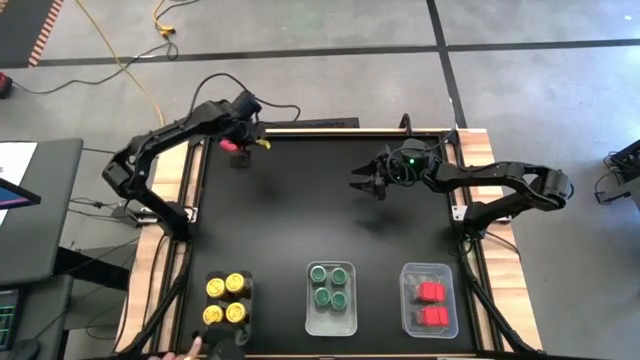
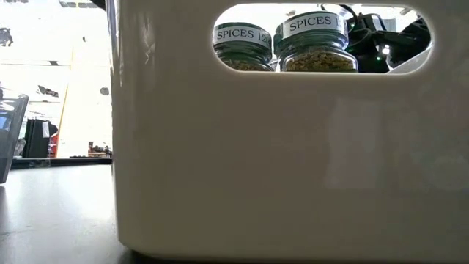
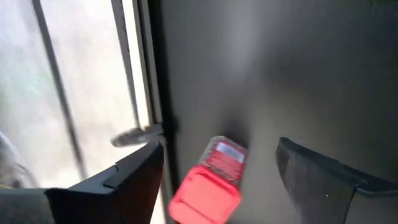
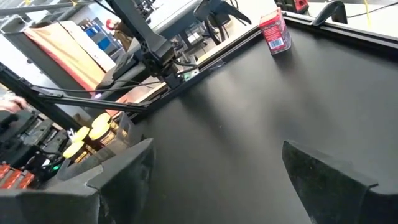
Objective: Sort spices by type
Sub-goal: Put the red seasoning can into the transparent bin
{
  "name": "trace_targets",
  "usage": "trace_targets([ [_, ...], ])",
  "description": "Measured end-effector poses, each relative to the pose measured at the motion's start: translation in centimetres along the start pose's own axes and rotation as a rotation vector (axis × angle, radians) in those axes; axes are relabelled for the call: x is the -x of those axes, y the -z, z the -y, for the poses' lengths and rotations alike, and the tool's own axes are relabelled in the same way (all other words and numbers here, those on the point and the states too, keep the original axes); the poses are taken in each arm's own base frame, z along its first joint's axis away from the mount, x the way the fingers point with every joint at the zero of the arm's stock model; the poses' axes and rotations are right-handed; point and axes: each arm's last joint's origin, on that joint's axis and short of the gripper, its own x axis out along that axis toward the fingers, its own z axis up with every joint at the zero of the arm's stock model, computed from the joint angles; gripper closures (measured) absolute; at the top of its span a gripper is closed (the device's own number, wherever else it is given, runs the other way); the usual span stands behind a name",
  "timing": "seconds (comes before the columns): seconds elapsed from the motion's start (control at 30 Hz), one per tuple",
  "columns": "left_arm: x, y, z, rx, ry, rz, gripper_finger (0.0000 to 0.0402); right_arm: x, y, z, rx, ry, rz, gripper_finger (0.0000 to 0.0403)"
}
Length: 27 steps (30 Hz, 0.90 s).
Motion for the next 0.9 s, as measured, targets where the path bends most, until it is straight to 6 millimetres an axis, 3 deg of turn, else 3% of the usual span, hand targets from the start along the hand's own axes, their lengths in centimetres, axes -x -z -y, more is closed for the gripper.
trace_targets([
  [0.2,0.0,0.5,-0.4,-0.262,-0.064,-0.111,0.0104,-0.1,0.1,-0.1,0.001,-0.005,-0.003,0.0025],
  [0.33,-0.2,1.3,-0.3,-0.377,-0.014,-0.176,0.0104,-0.1,0.1,-0.2,0.002,-0.009,-0.005,0.0025],
  [0.47,-1.7,2.1,-0.2,-0.366,0.097,-0.232,0.0104,-0.2,0.2,-0.4,0.003,-0.016,-0.009,0.0025],
  [0.9,-4.8,3.3,-1.3,-0.321,0.179,-0.264,0.0104,-0.7,0.8,-1.5,-0.007,-0.057,-0.04,0.0025],
])
